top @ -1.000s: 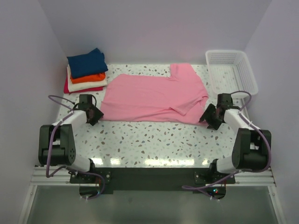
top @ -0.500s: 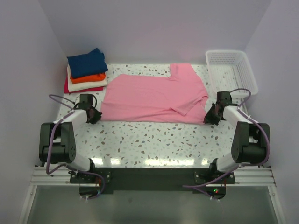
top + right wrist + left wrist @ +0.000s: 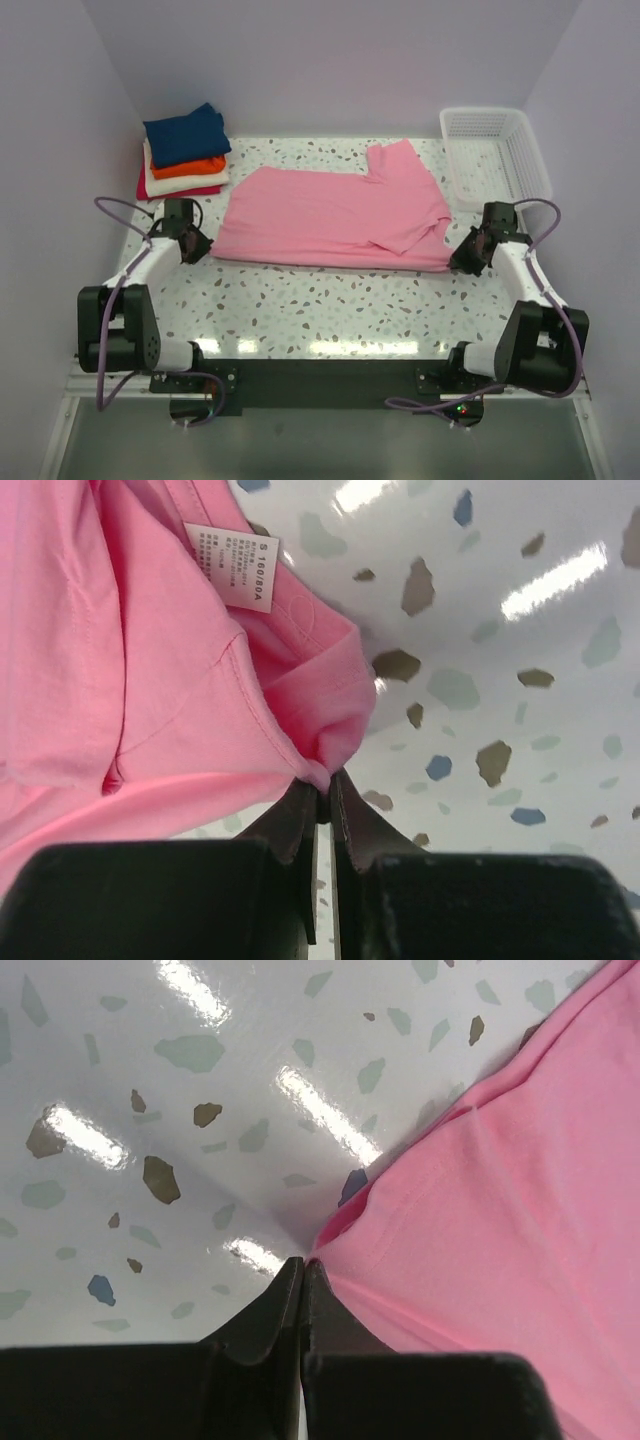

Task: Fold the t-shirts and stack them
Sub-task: Fold the tshirt

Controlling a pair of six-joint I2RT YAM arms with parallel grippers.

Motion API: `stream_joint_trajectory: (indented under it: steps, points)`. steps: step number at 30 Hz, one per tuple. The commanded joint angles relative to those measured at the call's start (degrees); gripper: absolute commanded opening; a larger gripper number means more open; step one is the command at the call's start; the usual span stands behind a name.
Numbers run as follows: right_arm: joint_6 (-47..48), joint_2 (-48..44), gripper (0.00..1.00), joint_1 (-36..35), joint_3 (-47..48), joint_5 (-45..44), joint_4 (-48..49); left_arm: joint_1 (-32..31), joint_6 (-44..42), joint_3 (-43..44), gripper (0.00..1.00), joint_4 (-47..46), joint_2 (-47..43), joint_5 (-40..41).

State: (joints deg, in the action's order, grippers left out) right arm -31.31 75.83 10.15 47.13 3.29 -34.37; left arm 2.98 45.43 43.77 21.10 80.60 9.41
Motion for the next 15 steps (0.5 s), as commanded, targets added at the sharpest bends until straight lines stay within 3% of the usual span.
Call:
stream_joint_trajectory:
  steps: [1, 11, 13, 15]
  points:
    - [1.16, -5.07, 0.0, 2.23, -3.7, 0.05, -4.65, 0.97, -1.57, -1.93, 0.0, 2.1, -4.65, 3.86]
    - [-3.93, -16.32, 0.04, 2.86, -9.69, 2.51, -11.59, 1.06, 0.36, -13.26, 0.0, 3.24, -16.34, 3.95]
    - [-5.07, -17.64, 0.16, 2.94, -11.18, 2.77, -12.3, 1.06, 0.36, -14.32, 0.01, 2.81, -17.05, 3.16]
    - [-4.99, -18.0, 0.33, 2.94, -11.63, 2.95, -13.44, 1.06, -0.08, -14.15, 0.18, 2.89, -17.32, 2.11]
